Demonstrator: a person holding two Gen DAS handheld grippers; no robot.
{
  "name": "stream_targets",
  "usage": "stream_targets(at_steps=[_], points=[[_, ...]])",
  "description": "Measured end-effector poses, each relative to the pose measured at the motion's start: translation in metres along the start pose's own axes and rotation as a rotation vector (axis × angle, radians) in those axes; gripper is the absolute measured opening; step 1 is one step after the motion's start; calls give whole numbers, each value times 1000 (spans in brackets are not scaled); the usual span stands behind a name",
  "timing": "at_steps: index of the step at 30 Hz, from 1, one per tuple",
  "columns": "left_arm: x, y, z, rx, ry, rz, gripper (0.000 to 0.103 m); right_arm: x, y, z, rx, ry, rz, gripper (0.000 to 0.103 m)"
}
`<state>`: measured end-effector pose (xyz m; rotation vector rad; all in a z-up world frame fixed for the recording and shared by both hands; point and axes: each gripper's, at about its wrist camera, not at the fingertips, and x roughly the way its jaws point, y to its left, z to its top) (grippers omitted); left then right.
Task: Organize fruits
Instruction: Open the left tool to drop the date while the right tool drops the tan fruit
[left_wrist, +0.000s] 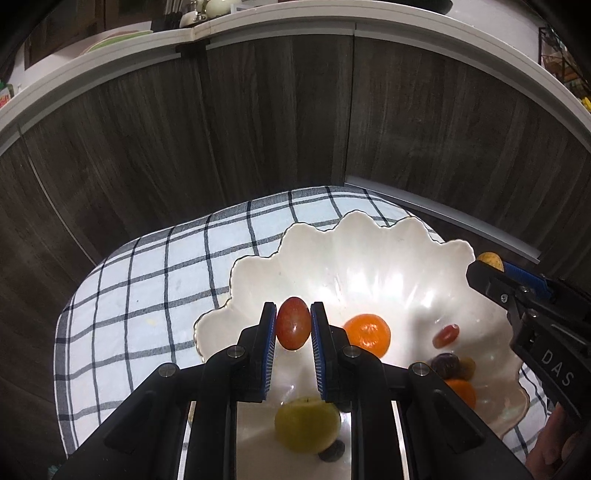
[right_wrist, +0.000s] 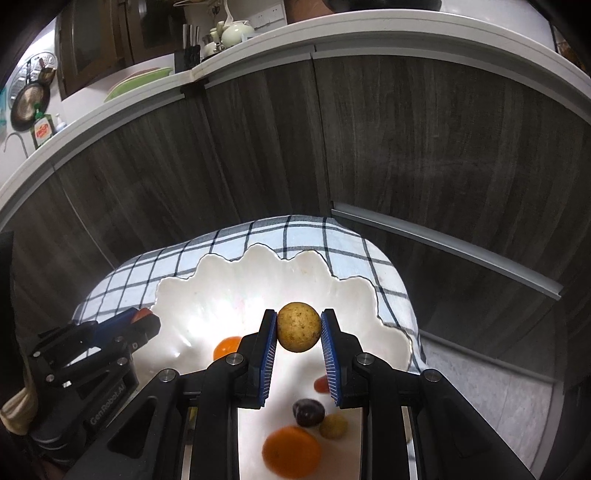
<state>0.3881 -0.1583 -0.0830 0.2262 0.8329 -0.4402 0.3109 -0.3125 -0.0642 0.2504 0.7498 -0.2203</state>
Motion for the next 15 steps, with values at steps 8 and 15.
stream_targets(at_steps=[8, 15], points=[[13, 4, -1, -5, 31, -2, 21, 23, -3, 7, -9, 38, -14, 25], [11, 6, -2, -12, 28, 18, 42, 31, -1, 7, -20, 71, -29, 30]])
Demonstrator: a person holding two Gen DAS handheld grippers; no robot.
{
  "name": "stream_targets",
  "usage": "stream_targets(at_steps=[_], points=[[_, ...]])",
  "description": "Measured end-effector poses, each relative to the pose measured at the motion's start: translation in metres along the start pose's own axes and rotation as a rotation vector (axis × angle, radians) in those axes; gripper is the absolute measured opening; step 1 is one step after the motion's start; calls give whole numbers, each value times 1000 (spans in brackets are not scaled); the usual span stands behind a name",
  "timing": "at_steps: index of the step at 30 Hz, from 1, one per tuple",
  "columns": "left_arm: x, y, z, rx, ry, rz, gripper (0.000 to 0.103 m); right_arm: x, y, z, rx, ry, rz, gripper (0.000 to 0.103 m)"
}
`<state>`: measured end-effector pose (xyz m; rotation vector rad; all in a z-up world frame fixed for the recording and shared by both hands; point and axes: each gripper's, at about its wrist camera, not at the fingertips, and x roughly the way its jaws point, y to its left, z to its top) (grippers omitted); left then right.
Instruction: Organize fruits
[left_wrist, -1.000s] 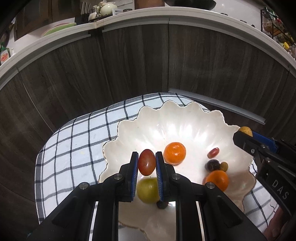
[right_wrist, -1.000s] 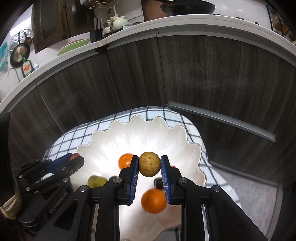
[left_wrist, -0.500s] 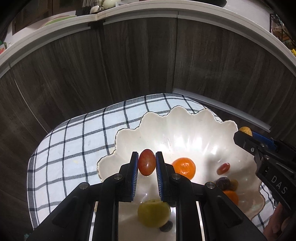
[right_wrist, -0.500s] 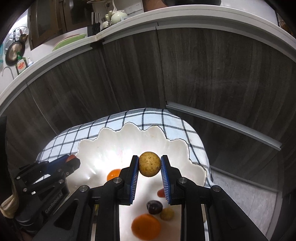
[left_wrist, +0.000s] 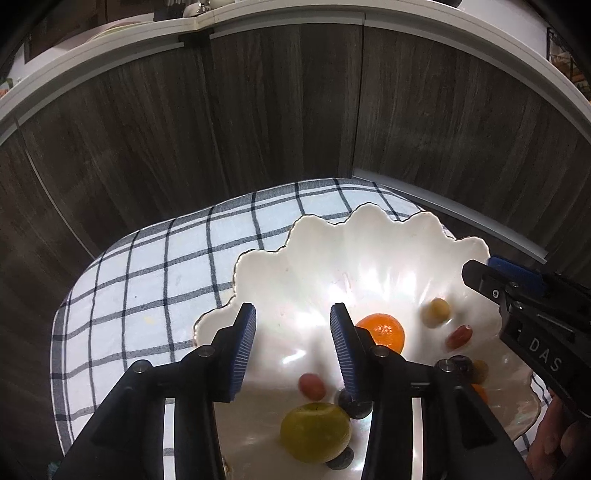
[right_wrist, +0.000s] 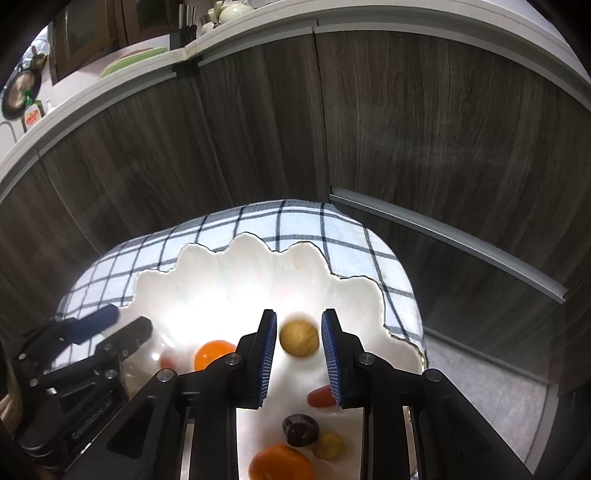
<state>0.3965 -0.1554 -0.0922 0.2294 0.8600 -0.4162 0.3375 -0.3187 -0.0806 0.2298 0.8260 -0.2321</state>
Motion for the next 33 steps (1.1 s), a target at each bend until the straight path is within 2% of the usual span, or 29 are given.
stream_targets(at_steps=[2, 5, 8, 17, 33], points=[[-2, 2, 0, -9, 1, 3, 44, -1, -1, 0, 3, 3, -6, 44], [-10, 3, -1, -17, -9, 17, 54, -7, -2, 0, 8, -8, -15, 51], [-16, 5, 1, -36, -22, 28, 63, -14, -1, -1, 4, -18, -16, 53], [-49, 10, -4, -64, -46, 67, 63, -46, 4, -7, -5, -50, -9, 54], [-135, 12, -38, -93, -137, 81, 63, -120, 18, -36, -32, -122, 16, 54]])
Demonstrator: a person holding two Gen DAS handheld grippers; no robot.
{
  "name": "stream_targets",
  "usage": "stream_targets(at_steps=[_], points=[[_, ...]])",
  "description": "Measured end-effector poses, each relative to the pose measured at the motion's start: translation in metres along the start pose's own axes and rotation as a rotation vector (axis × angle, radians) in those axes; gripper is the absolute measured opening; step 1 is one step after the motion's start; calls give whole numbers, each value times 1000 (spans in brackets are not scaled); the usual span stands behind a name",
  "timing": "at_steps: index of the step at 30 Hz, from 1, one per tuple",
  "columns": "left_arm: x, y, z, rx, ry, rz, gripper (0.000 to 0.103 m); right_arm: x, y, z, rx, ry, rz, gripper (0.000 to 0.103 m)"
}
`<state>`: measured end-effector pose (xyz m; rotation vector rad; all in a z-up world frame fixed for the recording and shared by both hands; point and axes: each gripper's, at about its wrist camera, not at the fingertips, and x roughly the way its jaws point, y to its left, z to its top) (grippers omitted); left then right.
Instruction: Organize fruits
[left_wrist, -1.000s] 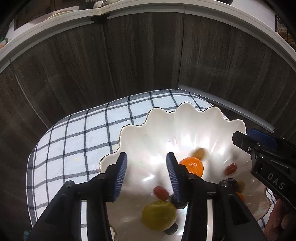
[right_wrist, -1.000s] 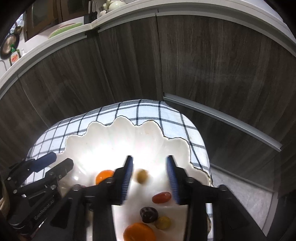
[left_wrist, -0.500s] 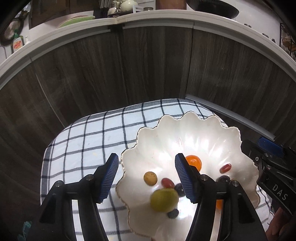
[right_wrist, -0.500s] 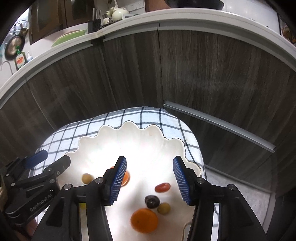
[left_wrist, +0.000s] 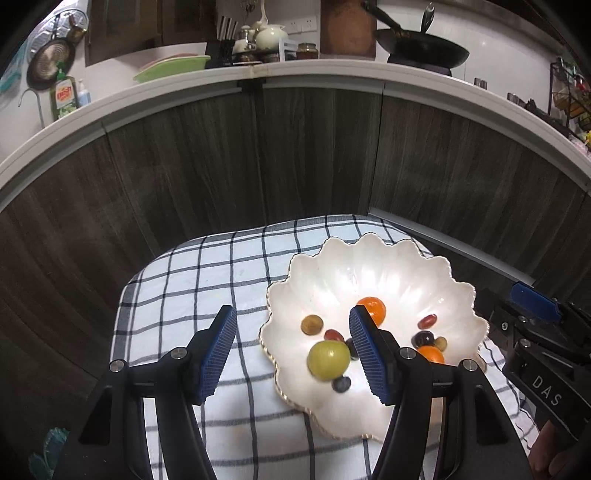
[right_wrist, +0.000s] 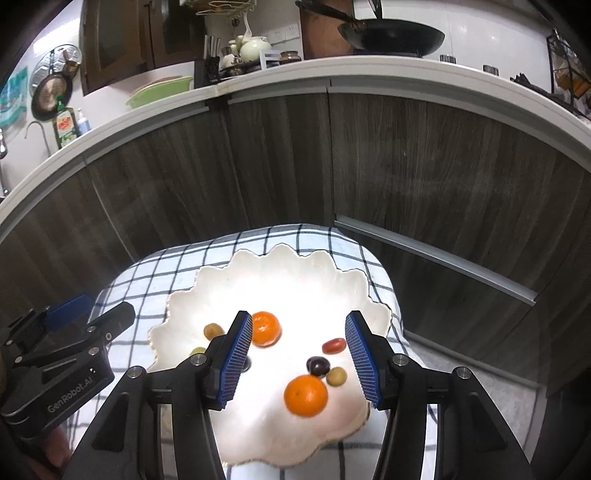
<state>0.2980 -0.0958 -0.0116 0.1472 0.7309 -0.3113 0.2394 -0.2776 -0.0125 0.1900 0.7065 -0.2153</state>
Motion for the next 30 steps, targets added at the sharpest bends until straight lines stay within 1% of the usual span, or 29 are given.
stream_targets(at_steps=[8, 12, 23, 24, 25, 26, 30], points=[[-42, -1, -20, -12, -30, 9, 63, -42, 6, -16, -19, -38, 4, 54], [-60, 0, -35, -28, -29, 10, 63, -64, 7, -26, -29, -62, 8, 54], [-103, -5, -79, -19, -49, 48, 63, -98, 10, -61, -72, -81, 25, 54], [-106, -5, -83, -20, -48, 49, 63, -102, 10, -65, -78, -84, 27, 54], [-109, -5, -87, -21, -49, 51, 63, -103, 11, -67, -83, -85, 29, 59], [-112, -6, -90, -22, -51, 55, 63, -107, 11, -71, -90, -89, 33, 62], [-123, -7, -100, -29, -71, 75, 64, -118, 13, -84, -122, -113, 38, 63]])
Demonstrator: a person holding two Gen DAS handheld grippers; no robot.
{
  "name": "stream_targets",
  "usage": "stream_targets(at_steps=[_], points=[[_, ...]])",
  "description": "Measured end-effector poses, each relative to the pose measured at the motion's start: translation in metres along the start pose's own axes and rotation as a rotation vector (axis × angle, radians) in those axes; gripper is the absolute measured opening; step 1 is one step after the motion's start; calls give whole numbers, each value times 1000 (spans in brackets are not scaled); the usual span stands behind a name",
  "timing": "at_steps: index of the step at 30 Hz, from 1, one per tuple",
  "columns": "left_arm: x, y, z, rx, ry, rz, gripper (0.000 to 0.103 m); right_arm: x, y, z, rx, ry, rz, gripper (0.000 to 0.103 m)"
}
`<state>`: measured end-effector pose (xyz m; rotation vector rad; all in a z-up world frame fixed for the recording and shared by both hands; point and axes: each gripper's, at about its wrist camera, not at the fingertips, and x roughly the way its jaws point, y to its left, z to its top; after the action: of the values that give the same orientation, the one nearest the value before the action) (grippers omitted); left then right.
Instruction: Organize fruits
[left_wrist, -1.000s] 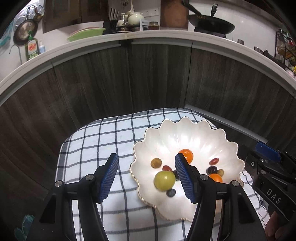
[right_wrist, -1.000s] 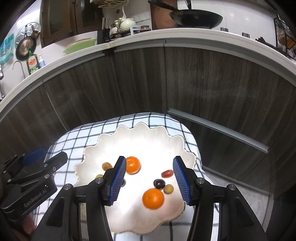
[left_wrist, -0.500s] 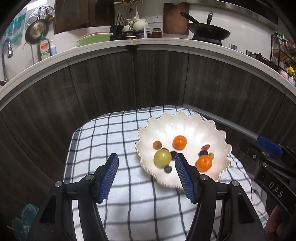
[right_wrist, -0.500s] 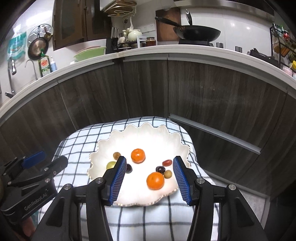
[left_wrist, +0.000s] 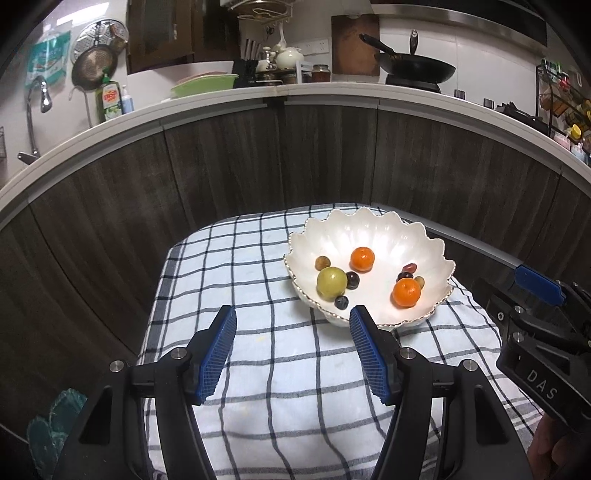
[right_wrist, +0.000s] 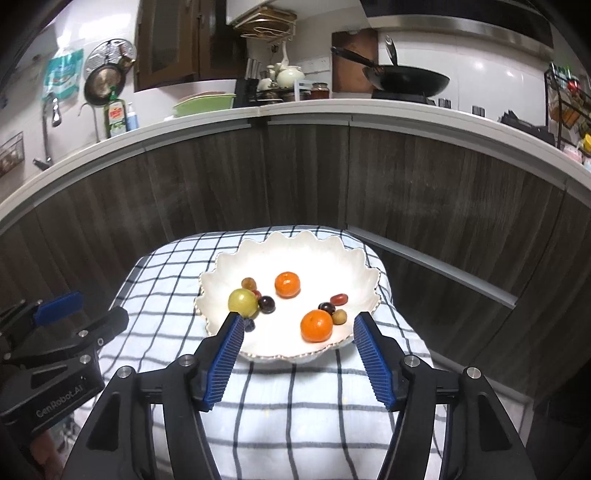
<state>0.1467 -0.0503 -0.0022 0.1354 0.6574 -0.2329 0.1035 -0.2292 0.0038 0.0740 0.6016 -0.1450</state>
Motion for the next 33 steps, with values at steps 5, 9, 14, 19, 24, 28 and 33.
stream_targets(at_steps=[5, 9, 14, 19, 24, 28, 33], points=[[-13, 0, -11, -8, -14, 10, 70, -11, 2, -12, -3, -18, 16, 68], [-20, 1, -21, -15, -16, 25, 76, -19, 2, -19, -8, -33, 25, 71], [-31, 3, -38, -41, -46, 63, 83, -29, 1, -28, -19, -65, 19, 76], [-37, 7, -54, -58, -49, 82, 87, -41, 1, -38, -23, -79, 8, 76], [-50, 7, -66, -73, -61, 104, 92, -53, -1, -45, -21, -88, 18, 76], [-61, 8, -74, -93, -83, 135, 94, -61, -5, -51, -12, -92, 17, 76], [-66, 10, -80, -122, -97, 159, 95, -59, -13, -53, 24, -82, 11, 78]])
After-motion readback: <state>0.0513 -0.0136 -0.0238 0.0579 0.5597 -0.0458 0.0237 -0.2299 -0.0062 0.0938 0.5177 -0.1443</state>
